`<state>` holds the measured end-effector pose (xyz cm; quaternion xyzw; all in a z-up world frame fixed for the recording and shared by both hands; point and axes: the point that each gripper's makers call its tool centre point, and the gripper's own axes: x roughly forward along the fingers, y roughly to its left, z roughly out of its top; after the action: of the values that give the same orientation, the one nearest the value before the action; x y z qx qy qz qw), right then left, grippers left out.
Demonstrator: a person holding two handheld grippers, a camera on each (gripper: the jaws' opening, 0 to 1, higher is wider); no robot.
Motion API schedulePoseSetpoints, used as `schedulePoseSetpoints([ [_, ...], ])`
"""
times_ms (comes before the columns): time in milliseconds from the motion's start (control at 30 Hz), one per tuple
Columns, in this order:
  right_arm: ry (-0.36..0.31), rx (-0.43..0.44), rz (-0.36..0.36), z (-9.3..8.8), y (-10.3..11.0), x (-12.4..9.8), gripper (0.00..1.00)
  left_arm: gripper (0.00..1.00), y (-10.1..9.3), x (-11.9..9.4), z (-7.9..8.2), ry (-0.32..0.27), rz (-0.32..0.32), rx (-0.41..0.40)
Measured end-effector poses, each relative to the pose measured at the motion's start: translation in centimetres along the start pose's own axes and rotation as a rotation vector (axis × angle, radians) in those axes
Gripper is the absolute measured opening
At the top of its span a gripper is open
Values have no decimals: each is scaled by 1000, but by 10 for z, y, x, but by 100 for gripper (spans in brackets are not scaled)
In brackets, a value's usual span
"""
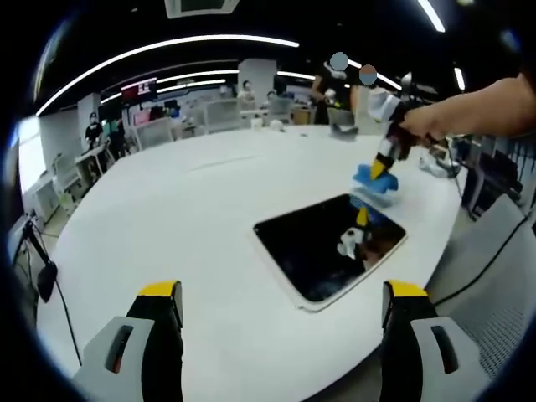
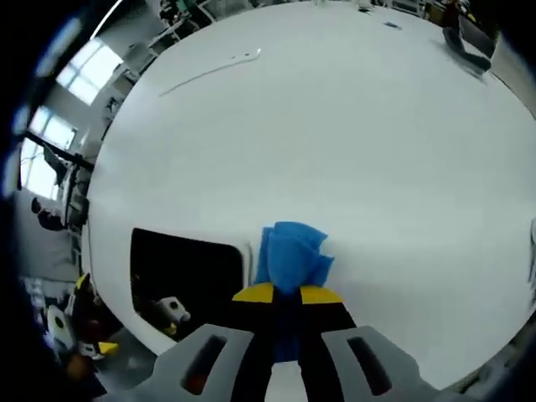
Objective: Wipe the mirror surface with the cleaning cloth until all visible marks leave the cleaned area.
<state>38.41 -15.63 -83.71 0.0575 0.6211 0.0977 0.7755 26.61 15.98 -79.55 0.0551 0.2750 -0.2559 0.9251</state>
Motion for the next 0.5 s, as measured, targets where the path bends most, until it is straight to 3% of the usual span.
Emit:
schedulePoseSetpoints([
  [500, 20, -30, 8, -3, 33, 16, 2, 99, -1, 0, 1, -5, -6, -3],
])
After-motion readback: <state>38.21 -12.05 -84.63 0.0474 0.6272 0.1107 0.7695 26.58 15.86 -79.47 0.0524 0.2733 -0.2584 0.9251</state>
